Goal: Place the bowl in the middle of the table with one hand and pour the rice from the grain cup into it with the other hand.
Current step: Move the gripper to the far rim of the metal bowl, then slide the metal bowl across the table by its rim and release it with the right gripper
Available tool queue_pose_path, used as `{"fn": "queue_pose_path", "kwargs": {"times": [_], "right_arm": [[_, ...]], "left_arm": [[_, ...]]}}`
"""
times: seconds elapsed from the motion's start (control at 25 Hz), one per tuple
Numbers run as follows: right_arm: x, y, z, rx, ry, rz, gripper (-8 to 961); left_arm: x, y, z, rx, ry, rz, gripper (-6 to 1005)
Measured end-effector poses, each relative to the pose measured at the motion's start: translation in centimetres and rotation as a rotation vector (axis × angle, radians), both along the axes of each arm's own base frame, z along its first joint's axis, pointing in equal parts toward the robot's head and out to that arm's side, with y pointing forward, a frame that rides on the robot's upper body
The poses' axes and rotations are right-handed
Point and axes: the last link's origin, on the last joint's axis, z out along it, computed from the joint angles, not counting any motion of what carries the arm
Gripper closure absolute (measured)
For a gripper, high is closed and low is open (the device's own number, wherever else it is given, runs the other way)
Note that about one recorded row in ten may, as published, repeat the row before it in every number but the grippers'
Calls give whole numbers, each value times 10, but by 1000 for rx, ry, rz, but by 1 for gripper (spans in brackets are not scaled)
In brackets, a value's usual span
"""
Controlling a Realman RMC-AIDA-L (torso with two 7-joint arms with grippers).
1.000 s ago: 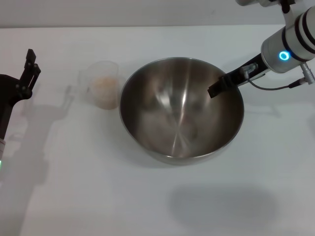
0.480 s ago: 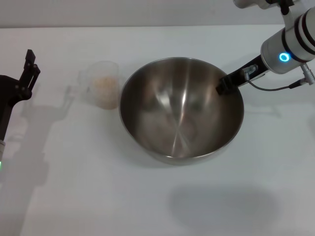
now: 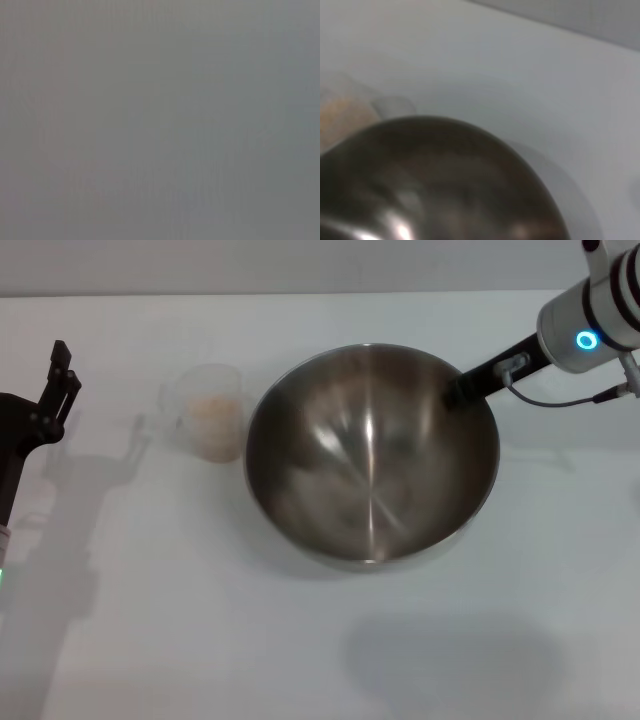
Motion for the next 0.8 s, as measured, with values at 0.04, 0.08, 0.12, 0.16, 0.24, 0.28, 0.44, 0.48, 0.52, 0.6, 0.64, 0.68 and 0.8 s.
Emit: {"fn": "queue_pose_path", "kwargs": {"times": [0.04, 0.08, 0.12, 0.16, 0.24, 0.28, 0.44, 0.48, 0.52, 0.6, 0.64, 0.68, 0.8], "right_arm": [[-3, -1, 1, 1, 7, 11, 932], [-7, -2, 2, 0, 20, 25, 932], [-10, -3, 3, -2, 30, 35, 931], [-12, -4, 3, -6, 38, 42, 931], [-14, -5, 4, -13, 41, 52, 930], [-15, -5, 3, -16, 43, 53, 930], [-18, -8, -1, -40, 58, 63, 925], [-18, -9, -2, -45, 60, 67, 925], [-18, -9, -3, -48, 60, 69, 925], [-17, -10, -6, -53, 57, 73, 925], [-17, -10, -8, -56, 55, 73, 925], [-16, -10, -9, -59, 54, 71, 925], [-14, -10, -13, -70, 52, 58, 926]], "left_arm": [[0, 0, 0, 0, 0, 0, 238], [0, 0, 0, 1, -1, -1, 239], [0, 0, 0, 1, -1, -1, 239], [0, 0, 0, 1, -1, -1, 239], [0, 0, 0, 2, -1, -2, 240], [1, 0, 0, 2, -2, -3, 240], [1, 0, 0, 2, -3, -3, 242], [1, 0, 0, 2, -3, -3, 242], [1, 0, 0, 2, -3, -3, 243], [1, 0, 0, 2, -3, -4, 243], [1, 0, 0, 2, -3, -4, 244], [1, 0, 0, 2, -2, -5, 244], [1, 0, 0, 2, -2, -5, 245]]}}
